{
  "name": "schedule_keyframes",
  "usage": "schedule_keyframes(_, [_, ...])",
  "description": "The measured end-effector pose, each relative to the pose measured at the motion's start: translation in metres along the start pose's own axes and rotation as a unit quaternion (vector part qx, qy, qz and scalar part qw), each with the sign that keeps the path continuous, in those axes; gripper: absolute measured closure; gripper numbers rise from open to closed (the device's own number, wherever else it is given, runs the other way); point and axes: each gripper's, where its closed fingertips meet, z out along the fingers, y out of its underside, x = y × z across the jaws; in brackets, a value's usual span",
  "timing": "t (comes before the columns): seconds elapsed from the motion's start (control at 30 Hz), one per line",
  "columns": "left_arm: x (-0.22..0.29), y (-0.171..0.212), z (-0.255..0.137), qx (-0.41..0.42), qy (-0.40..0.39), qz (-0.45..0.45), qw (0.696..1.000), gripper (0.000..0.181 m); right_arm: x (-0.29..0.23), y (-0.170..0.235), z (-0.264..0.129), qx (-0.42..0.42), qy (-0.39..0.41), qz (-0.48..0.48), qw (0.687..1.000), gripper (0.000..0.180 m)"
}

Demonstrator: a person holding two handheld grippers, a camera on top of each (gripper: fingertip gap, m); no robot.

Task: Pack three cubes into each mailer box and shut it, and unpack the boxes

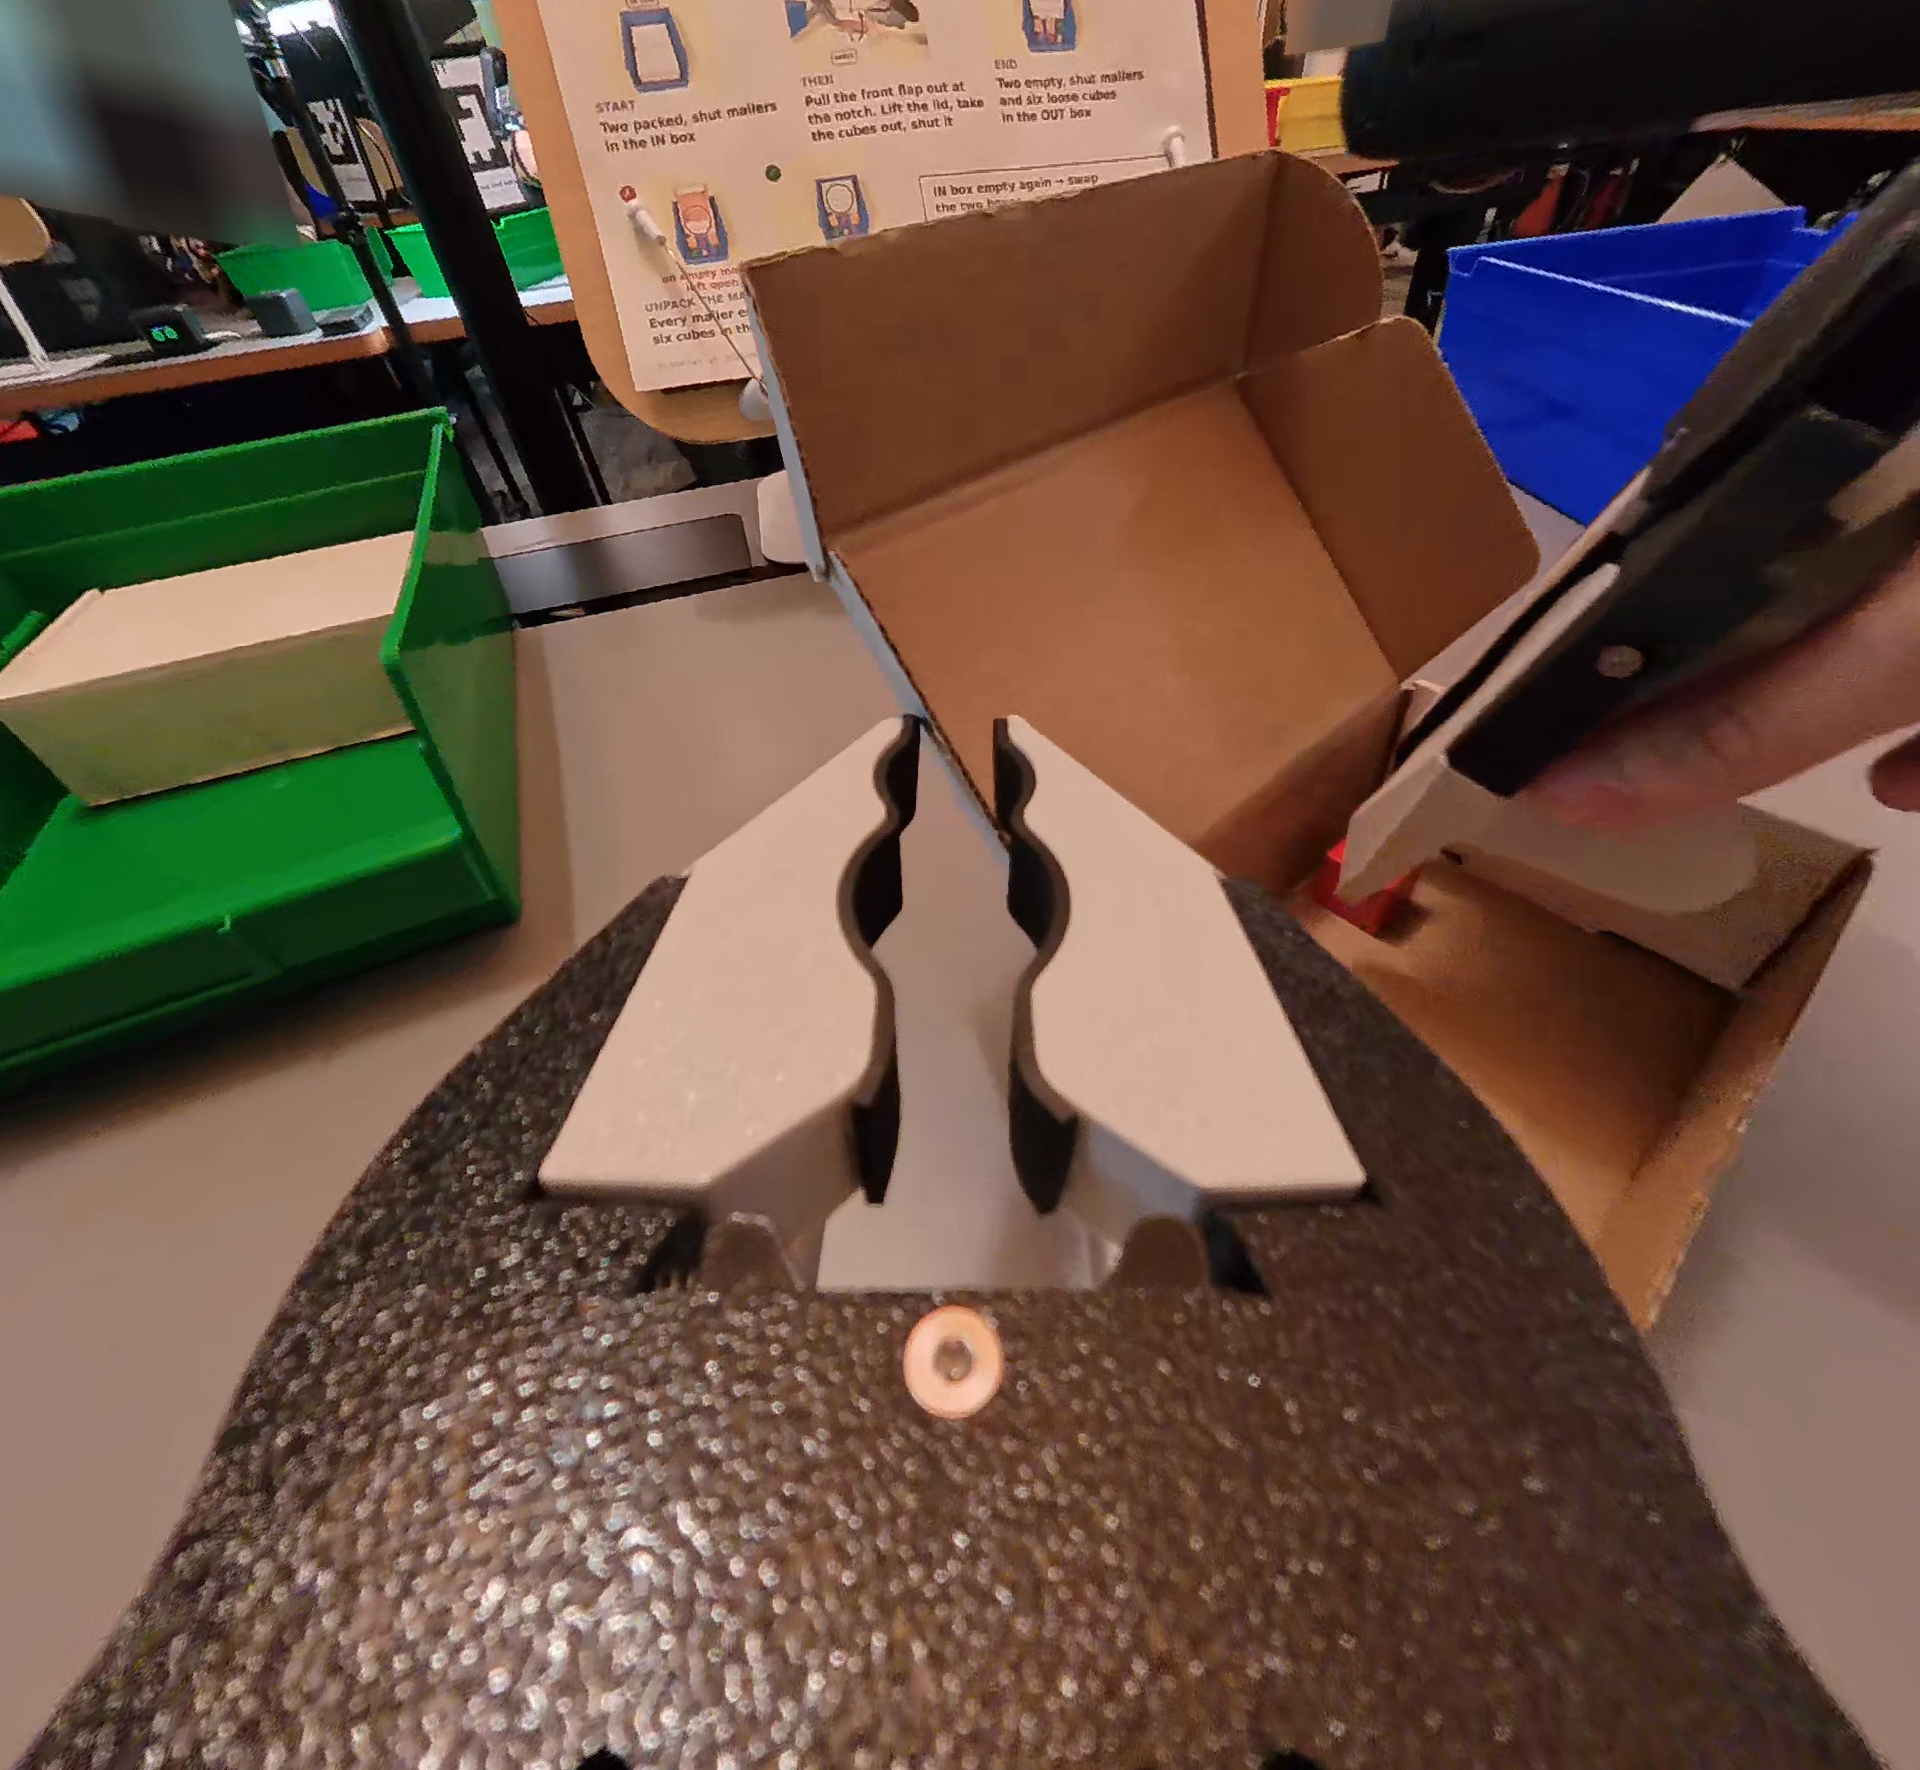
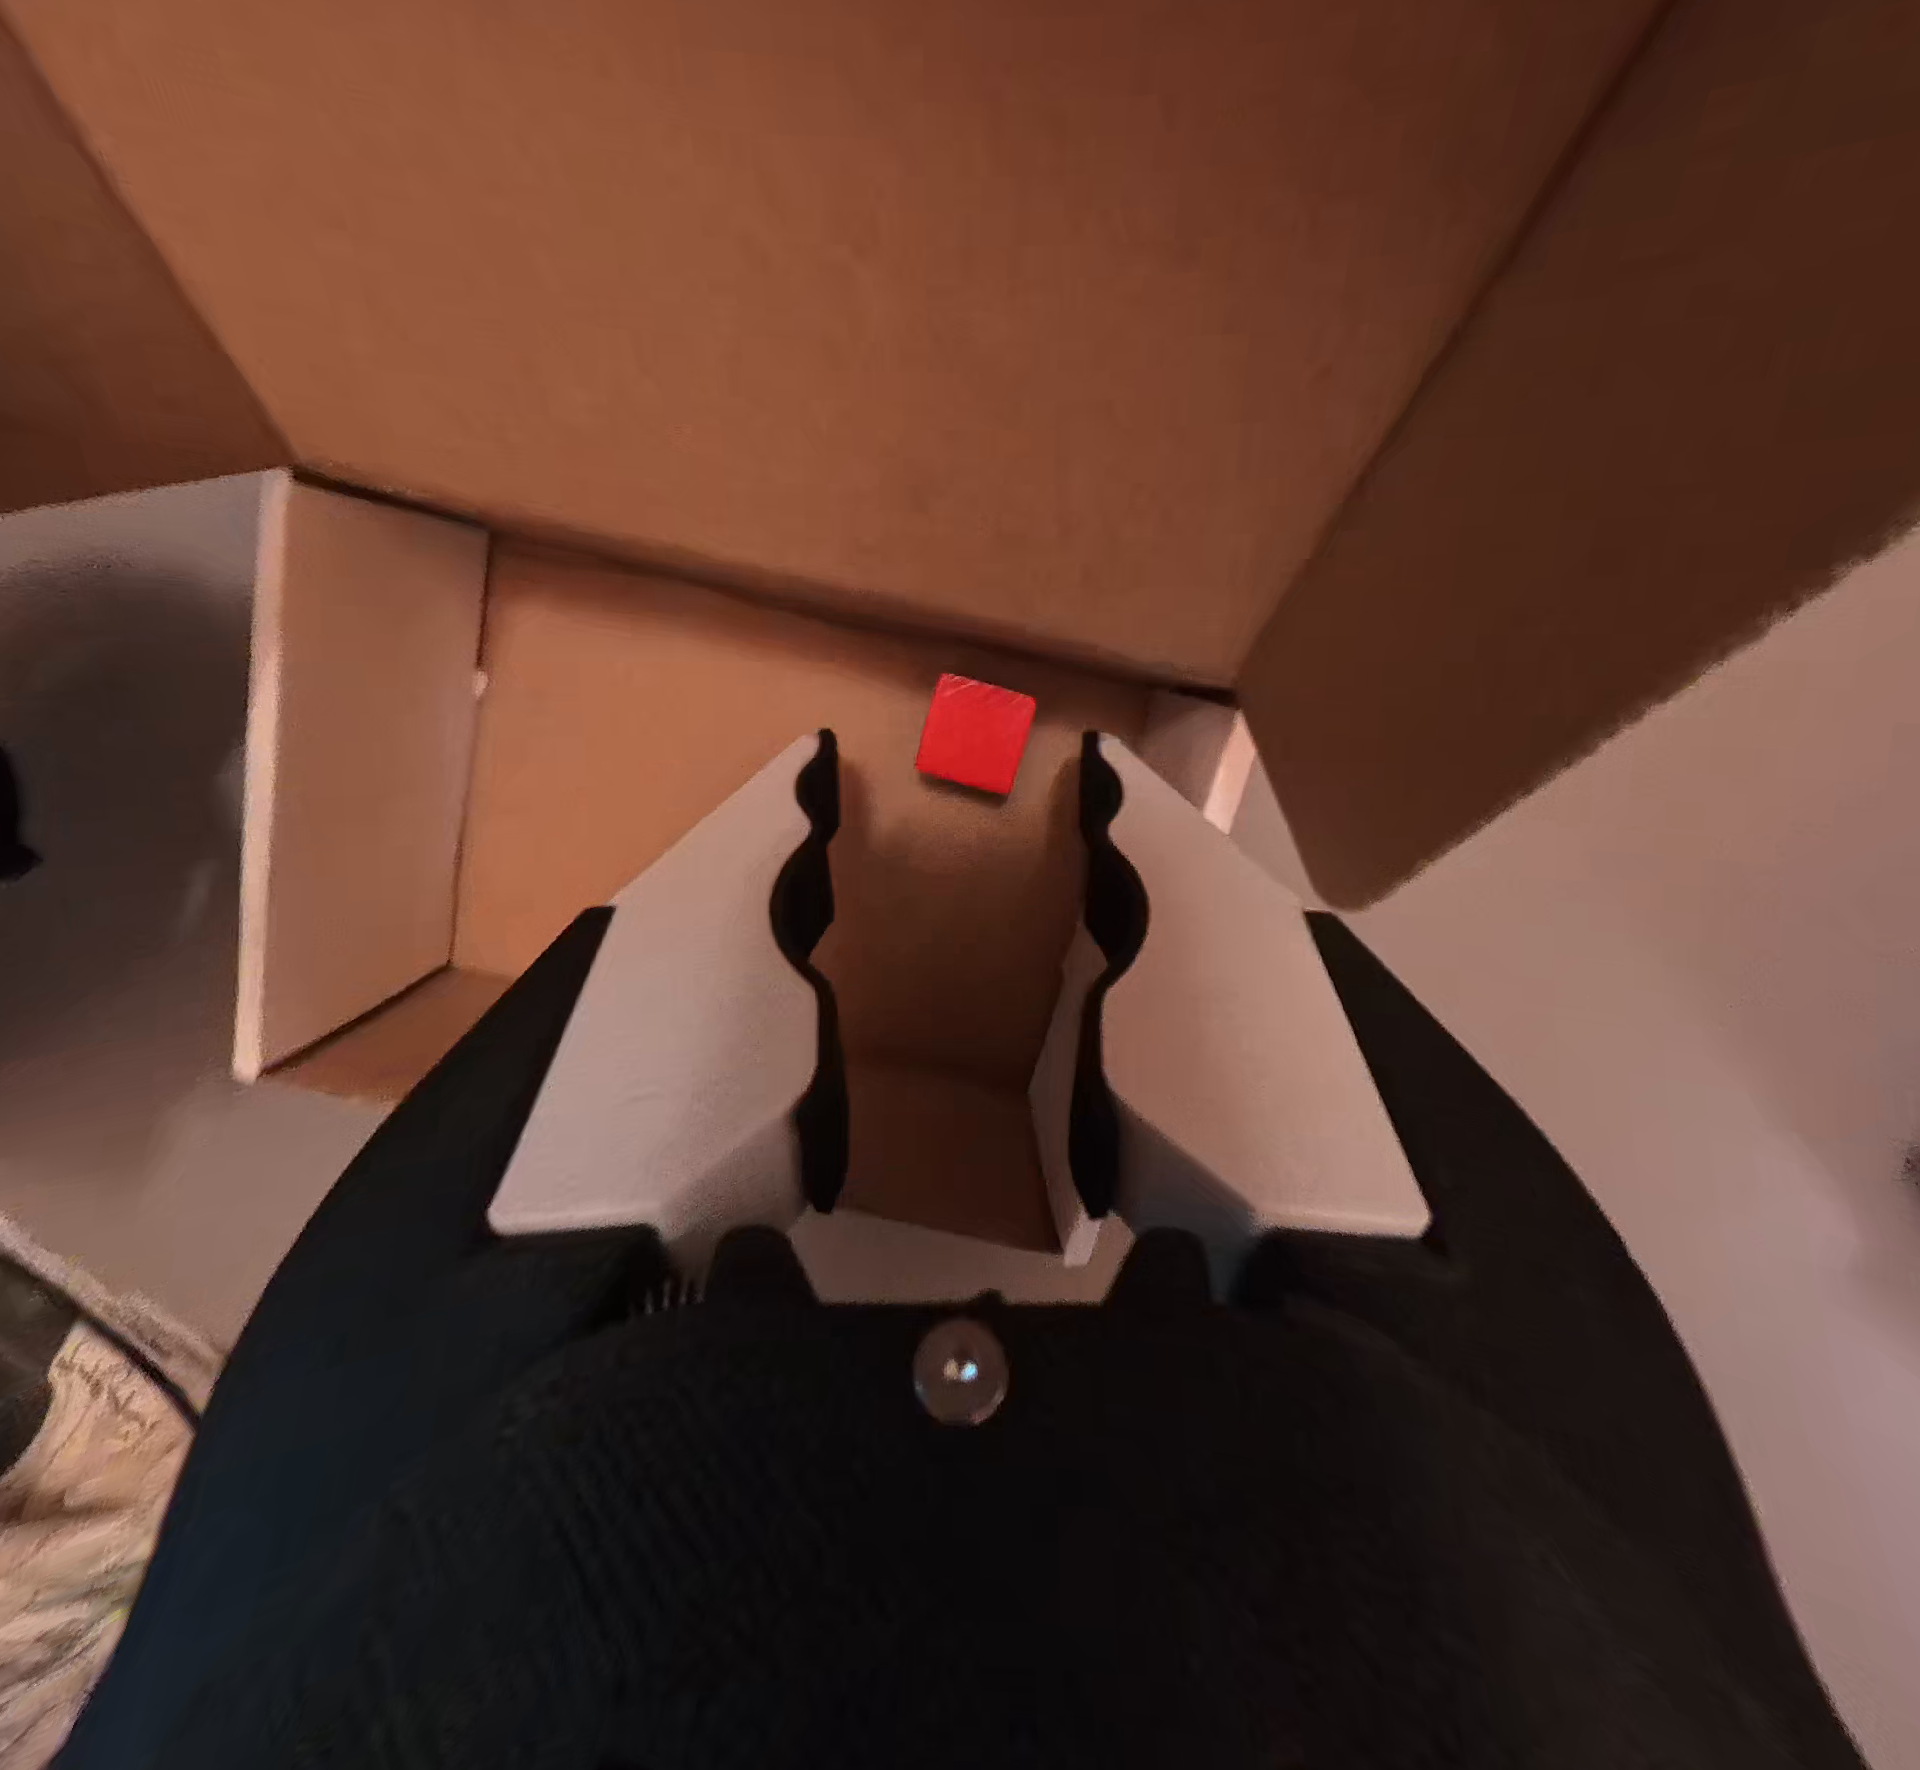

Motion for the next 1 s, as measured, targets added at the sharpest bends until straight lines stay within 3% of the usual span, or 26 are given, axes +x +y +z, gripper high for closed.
schedule_keyframes(0.3, [-0.007, 0.001, 0.000, -0.001, -0.005, 0.008, 1.000, 0.170, 0.001, -0.006, 0.011, -0.022, 0.015, 0.016, 1.000, 0.159])
schedule_keyframes(0.47, [-0.010, 0.000, 0.000, 0.003, -0.010, 0.018, 1.000, 0.172, -0.036, -0.015, -0.050, 0.042, -0.085, -0.057, 0.994, 0.160])
schedule_keyframes(0.57, [-0.009, 0.000, -0.001, 0.003, -0.010, 0.021, 1.000, 0.172, -0.018, 0.000, -0.100, 0.062, -0.082, -0.111, 0.988, 0.160])
schedule_keyframes(0.67, [-0.008, 0.000, -0.001, 0.003, -0.010, 0.028, 1.000, 0.172, 0.061, 0.025, -0.135, 0.050, -0.003, -0.100, 0.994, 0.160])
schedule_keyframes(0.8, [-0.008, -0.001, 0.000, 0.001, -0.008, 0.032, 0.999, 0.171, 0.231, 0.072, -0.160, -0.012, 0.177, 0.023, 0.984, 0.160])
schedule_keyframes(0.87, [-0.007, -0.002, 0.000, 0.001, -0.009, 0.039, 0.999, 0.171, 0.284, 0.087, -0.148, -0.012, 0.189, 0.082, 0.978, 0.159])
schedule_keyframes(1.0, [-0.005, -0.002, 0.000, 0.000, -0.013, 0.057, 0.998, 0.171, 0.334, 0.115, -0.103, -0.028, 0.193, 0.134, 0.972, 0.160])
